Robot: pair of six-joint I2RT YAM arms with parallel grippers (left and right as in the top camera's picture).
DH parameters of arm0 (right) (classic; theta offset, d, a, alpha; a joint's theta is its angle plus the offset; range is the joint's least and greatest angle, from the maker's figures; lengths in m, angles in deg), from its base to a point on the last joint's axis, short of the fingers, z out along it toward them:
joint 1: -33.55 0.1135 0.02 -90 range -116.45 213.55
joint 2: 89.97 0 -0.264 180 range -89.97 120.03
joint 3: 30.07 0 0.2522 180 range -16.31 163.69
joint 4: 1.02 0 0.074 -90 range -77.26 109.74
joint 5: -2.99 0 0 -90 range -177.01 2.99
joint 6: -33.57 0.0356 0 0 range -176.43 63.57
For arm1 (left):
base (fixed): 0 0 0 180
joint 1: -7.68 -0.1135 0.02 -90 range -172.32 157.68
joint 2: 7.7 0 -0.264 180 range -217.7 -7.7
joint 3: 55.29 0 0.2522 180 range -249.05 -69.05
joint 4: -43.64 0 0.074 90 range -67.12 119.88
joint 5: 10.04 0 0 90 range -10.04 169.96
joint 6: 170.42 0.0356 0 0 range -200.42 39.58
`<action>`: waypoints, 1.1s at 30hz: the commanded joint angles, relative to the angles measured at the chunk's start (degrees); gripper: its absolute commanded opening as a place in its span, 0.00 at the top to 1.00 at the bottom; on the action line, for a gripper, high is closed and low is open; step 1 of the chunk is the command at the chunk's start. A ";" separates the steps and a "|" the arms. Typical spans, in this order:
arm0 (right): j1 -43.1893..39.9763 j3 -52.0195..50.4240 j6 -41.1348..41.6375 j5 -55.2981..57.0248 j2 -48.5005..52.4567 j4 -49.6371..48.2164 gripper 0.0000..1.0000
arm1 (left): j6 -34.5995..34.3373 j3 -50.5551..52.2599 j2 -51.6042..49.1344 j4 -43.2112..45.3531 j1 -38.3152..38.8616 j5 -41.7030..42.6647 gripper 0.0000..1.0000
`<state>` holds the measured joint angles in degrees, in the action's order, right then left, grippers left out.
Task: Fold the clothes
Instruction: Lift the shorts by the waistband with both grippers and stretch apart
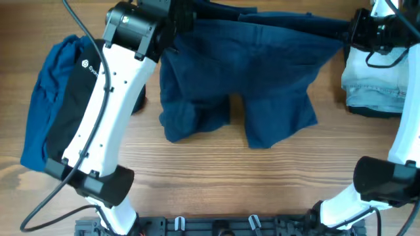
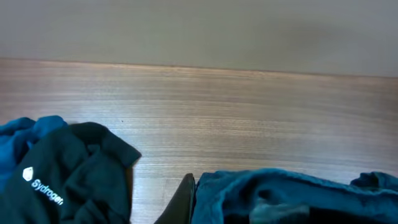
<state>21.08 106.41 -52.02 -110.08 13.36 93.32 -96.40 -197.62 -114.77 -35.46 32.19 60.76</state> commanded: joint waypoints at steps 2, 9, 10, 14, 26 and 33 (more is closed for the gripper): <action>-3.17 0.72 -1.27 11.47 -7.21 2.45 0.96 | 0.76 -0.87 9.22 -1.84 -0.72 -13.64 0.96; -3.19 0.72 -1.25 15.10 -17.46 11.65 0.95 | 0.46 -0.87 19.15 -4.90 4.68 -13.60 0.96; -3.19 0.52 -1.20 15.39 -18.73 11.61 0.95 | 0.07 -0.87 20.55 -5.66 5.66 -13.57 0.96; -3.17 0.35 0.20 15.41 -25.44 11.56 0.91 | -3.08 -0.87 25.44 -9.66 10.38 -13.16 0.96; -3.17 0.33 0.24 17.31 -23.02 11.54 0.87 | -7.04 -0.85 18.75 -12.94 9.05 -11.43 0.96; -3.17 0.33 0.00 15.78 -8.76 9.11 0.92 | -8.98 -0.85 6.12 -12.98 1.25 -9.88 0.96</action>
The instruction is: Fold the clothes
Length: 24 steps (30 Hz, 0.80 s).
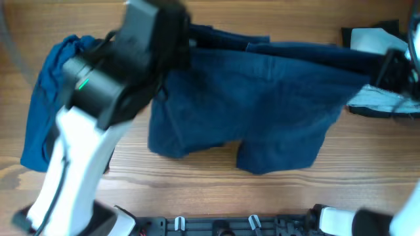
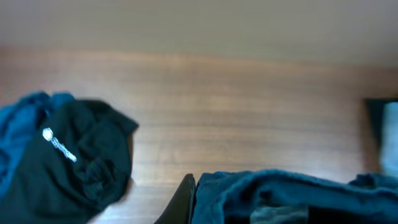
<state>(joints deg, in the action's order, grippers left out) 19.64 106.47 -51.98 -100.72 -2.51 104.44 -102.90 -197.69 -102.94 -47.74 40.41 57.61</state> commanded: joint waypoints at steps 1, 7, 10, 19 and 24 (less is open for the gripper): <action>-1.70 0.26 -0.02 5.20 9.46 -3.04 0.93 | -2.47 -0.79 -7.78 -0.63 -8.11 -5.16 0.96; -1.07 0.26 0.07 -0.17 21.94 -11.74 0.94 | -2.43 -0.79 -20.22 4.07 -13.73 -1.01 0.96; 0.48 0.26 0.04 -0.11 27.76 -18.62 0.93 | -2.38 -0.79 -26.23 10.14 -15.82 -1.01 0.96; 6.29 0.26 0.04 0.15 40.00 -38.47 0.02 | -1.75 -0.79 -38.34 28.87 -18.88 -1.01 0.33; 7.91 0.35 0.37 0.46 40.33 -44.76 0.00 | 7.23 -0.81 -39.41 39.26 -19.04 -1.05 0.00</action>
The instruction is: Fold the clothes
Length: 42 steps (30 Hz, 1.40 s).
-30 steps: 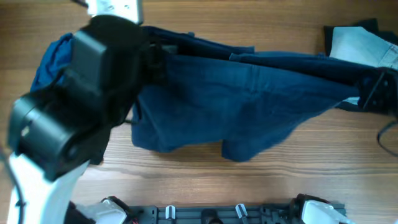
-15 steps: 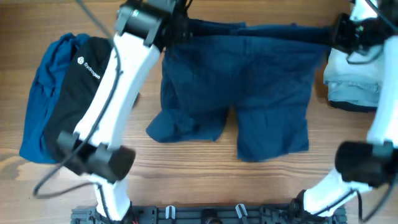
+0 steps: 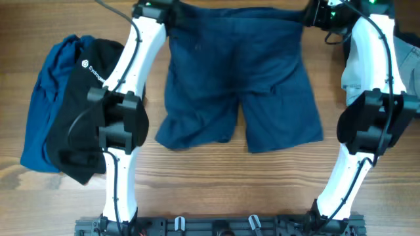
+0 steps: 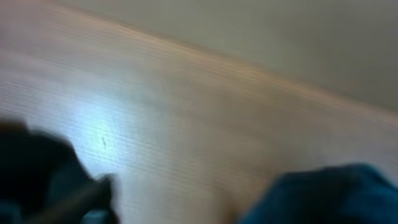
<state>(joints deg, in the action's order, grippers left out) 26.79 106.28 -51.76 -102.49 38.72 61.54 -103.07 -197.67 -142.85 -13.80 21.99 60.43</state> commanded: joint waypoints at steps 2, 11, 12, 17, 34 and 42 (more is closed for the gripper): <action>0.74 0.83 0.24 2.08 -2.32 -1.64 0.00 | 10.58 -0.83 2.03 7.21 -0.55 -3.82 0.00; 0.55 0.85 0.44 1.84 -10.40 9.79 0.00 | 10.64 -0.83 12.04 -2.23 0.07 5.88 0.00; 0.55 0.85 0.44 1.51 -10.86 10.95 0.00 | 10.56 -0.83 12.59 -2.82 0.11 6.19 0.00; 0.55 0.83 -0.48 0.20 -11.26 18.34 0.00 | 10.45 -0.83 13.25 -6.62 0.28 8.90 0.00; -0.70 0.72 -2.71 0.57 -11.15 29.57 0.00 | 7.39 -0.70 13.92 -39.98 7.50 22.49 0.02; -0.72 0.68 -3.17 0.55 -10.91 31.39 0.00 | 3.82 0.72 13.86 -47.21 13.73 19.39 0.07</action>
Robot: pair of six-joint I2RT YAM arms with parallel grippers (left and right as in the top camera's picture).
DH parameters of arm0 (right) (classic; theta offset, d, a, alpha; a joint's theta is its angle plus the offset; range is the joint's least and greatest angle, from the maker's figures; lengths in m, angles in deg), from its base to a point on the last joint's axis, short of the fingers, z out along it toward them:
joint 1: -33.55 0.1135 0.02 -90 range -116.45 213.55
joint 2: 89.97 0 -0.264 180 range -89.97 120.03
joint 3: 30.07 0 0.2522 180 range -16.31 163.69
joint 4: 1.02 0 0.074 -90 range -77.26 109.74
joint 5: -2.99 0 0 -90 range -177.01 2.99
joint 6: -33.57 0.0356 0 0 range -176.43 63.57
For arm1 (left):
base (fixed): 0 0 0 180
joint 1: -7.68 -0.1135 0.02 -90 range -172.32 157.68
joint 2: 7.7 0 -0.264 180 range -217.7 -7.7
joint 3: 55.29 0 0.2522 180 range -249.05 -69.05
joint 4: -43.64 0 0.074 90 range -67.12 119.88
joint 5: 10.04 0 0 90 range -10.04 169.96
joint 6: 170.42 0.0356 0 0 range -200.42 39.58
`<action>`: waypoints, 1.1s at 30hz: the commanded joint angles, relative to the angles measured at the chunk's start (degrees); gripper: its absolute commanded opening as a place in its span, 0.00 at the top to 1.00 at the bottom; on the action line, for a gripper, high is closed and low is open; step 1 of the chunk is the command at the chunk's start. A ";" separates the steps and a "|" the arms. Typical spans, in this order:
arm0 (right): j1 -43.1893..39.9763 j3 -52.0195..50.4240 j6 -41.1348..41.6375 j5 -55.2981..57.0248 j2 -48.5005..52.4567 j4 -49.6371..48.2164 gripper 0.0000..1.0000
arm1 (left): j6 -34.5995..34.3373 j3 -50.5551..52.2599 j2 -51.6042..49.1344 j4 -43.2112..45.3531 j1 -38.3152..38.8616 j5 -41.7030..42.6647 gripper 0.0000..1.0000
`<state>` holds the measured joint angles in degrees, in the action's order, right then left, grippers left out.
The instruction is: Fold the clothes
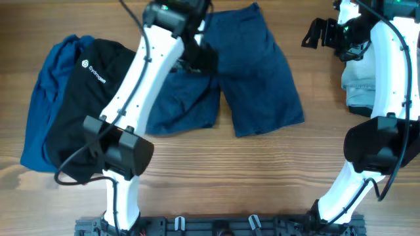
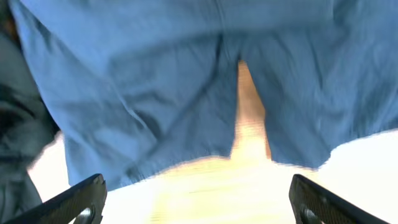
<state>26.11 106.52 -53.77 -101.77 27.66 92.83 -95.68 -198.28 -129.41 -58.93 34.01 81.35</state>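
Dark blue shorts [image 1: 259,78] lie spread flat on the wooden table, waist at the far edge and both legs pointing toward the near side. My left gripper [image 1: 199,58] hovers over the shorts' left half. In the left wrist view it [image 2: 199,211] is open, its fingertips [image 2: 84,198] wide apart above the crotch of the shorts [image 2: 155,93], with nothing between them. My right gripper [image 1: 316,34] is off the shorts' right side, open and holding nothing.
A blue garment [image 1: 42,78] with a black logo garment [image 1: 88,98] on top lies at the left. A folded pale denim piece [image 1: 367,82] sits at the right edge under the right arm. Bare wood [image 1: 262,183] fills the near side.
Both grippers have let go of the waistband. The shorts now lie a little to the left and at an angle. My left gripper is open over them; my right is apart to the right.
At first both grippers held the shorts by the waistband, stretched and hanging over the table. Then the cloth was nearer me and lower. Then it lay spread flat with the waist still held at the far edge. Now it is released.
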 commanded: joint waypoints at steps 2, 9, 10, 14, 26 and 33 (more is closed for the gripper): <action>-0.04 0.44 -1.18 -0.17 0.15 0.07 0.01 | -5.27 3.56 0.42 -2.34 2.62 -2.36 0.07; -0.04 0.44 -1.51 -0.11 0.15 -0.94 0.01 | -9.49 17.92 0.44 5.11 6.67 -0.94 0.11; -0.04 0.44 -1.70 -0.11 0.15 -1.03 0.00 | -9.46 19.91 0.44 6.54 7.61 -0.55 0.11; -0.04 0.44 -2.10 -0.13 0.15 -1.16 0.01 | -8.63 26.38 0.44 14.49 11.39 -0.28 0.12; -0.02 0.44 -2.08 -0.15 0.15 -0.79 0.01 | -8.11 40.19 0.44 27.87 10.34 0.09 0.16; -0.02 0.44 -2.08 -0.35 0.15 -0.61 0.01 | -7.45 43.04 0.42 31.28 7.56 0.81 0.30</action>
<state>26.11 106.52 -55.06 -101.77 27.66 92.22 -103.42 -156.66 -129.41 -28.73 41.94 81.39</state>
